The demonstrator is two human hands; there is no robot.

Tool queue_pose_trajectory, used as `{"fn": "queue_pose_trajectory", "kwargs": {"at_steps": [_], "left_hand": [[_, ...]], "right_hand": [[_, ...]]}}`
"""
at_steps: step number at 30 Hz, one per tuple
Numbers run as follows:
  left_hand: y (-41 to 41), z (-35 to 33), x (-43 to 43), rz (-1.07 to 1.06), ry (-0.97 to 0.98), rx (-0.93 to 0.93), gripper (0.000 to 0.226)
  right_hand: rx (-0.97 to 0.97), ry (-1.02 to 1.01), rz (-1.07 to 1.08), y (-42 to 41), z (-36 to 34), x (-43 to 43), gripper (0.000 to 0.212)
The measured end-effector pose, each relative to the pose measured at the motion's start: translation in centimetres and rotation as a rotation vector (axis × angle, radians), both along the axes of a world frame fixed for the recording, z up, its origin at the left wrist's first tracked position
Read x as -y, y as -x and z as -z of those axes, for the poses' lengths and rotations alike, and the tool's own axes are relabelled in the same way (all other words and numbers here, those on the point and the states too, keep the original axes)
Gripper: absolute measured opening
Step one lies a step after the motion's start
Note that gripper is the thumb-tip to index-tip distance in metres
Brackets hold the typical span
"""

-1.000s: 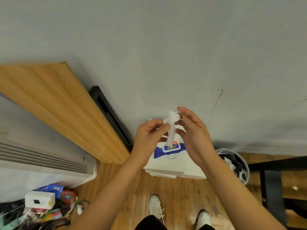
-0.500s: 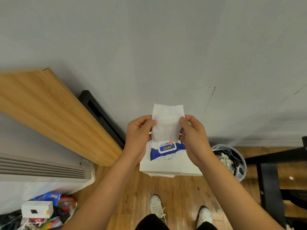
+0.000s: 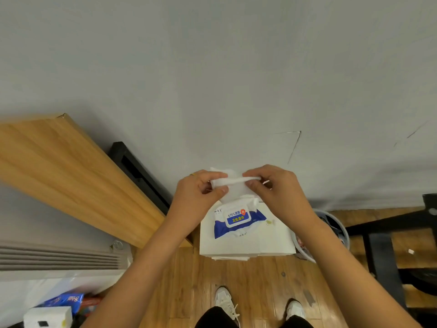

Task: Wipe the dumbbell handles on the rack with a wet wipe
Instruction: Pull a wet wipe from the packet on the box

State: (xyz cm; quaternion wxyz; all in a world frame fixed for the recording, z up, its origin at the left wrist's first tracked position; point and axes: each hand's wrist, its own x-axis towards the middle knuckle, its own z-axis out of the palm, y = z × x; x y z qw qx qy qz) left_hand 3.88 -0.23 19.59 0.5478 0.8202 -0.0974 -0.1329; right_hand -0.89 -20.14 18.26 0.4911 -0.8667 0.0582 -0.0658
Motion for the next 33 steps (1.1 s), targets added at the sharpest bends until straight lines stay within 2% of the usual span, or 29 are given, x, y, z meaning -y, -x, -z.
{"fn": "queue_pose_trajectory", "kwargs": {"at_steps": [3, 6, 10, 14, 18, 22, 27, 30, 33], "left_hand": [[-0.7, -0.2, -0.5, 0.072, -0.224, 0.207, 0.015], [-0.8, -0.8, -0.6, 0.207, -0.330, 0.230, 0.027], [-0.1, -0.7, 0.3, 0.258, -0.222, 0.146, 0.019], [0.7, 0.7, 0.6, 0.228, -0.164, 0.149, 0.038], [1.9, 2.2, 2.3, 0.274, -0.177, 0.169, 0.040], [5.3, 2.3, 6.5, 0.368, -0.194, 0.210, 0.042], [12.2, 2.8, 14.4, 0.535, -0.268, 0.403, 0.047], [17.4, 4.1, 19.9, 0.626, -0.351, 0.664, 0.055], [23.5, 5.3, 25.8, 0.708, -0.453, 0.918, 0.074]], "right_hand": [[0.022, 0.079, -0.002, -0.2, -0.4, -0.2, 0.014], [-0.014, -0.049, -0.042, 0.0, -1.2, -1.2, 0.016], [0.006, -0.191, 0.005, 0.7, -1.3, -2.4, 0.017], [-0.051, -0.216, 0.117, 2.7, -0.6, -1.1, 0.023], [-0.138, -0.150, 0.168, 7.2, 0.1, 2.1, 0.018], [-0.179, -0.017, 0.223, 13.4, 0.7, 6.6, 0.022], [-0.184, 0.138, 0.317, 23.4, 1.7, 13.5, 0.030], [-0.165, 0.254, 0.342, 30.0, 2.6, 18.2, 0.037], [-0.164, 0.365, 0.399, 36.8, 3.7, 23.4, 0.044]]}}
